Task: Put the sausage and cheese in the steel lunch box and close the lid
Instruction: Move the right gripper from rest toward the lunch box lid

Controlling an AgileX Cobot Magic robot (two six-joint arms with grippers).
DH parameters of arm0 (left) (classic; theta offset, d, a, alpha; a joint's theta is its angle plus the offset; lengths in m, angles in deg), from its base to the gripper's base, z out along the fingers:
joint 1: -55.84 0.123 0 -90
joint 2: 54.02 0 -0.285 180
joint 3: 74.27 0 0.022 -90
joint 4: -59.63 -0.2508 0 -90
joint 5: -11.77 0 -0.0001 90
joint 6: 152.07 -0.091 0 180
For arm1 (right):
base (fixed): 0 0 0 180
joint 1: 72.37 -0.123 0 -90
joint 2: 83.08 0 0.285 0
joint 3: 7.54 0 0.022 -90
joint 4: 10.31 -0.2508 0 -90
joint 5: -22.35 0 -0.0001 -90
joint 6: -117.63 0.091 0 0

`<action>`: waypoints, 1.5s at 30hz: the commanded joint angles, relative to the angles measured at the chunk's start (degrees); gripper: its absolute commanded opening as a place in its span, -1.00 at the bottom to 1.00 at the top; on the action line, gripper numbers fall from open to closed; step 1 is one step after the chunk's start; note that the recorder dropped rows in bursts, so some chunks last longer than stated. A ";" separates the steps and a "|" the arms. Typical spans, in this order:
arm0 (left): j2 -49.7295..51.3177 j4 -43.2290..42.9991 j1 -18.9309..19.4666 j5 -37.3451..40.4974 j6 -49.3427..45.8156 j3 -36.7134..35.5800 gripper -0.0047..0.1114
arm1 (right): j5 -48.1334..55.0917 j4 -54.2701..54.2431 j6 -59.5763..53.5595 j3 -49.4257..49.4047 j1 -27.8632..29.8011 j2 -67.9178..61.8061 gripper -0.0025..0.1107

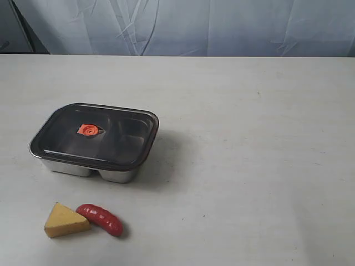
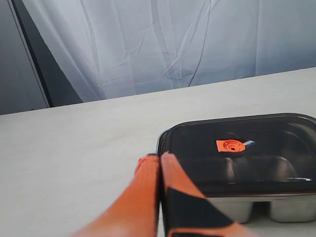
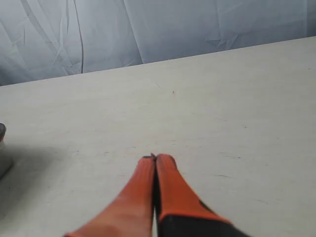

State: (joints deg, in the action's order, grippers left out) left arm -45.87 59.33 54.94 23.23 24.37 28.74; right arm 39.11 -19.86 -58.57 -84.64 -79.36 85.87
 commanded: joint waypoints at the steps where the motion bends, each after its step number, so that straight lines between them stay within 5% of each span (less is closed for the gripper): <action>1: -0.36 -0.04 -0.34 -0.80 0.07 -0.23 -0.92 | -0.89 0.00 -0.14 -0.12 0.24 0.30 -0.97; 20: -0.36 -0.04 -0.34 -0.80 0.07 -0.23 -0.92 | -4.60 0.83 -0.95 -0.12 0.24 0.30 -0.97; 33: -0.36 -0.04 -0.34 -0.80 0.07 -0.23 -0.92 | -5.13 -35.11 -0.29 -0.12 0.24 0.30 -0.97; 45: -0.36 -0.04 -0.34 -0.80 0.07 -0.23 -0.92 | -5.78 -37.96 -0.29 -0.12 0.24 0.30 -0.97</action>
State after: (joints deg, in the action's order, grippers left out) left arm -45.87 59.33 54.94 23.23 24.37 28.74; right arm 36.04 -57.55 -58.73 -84.64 -79.36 85.87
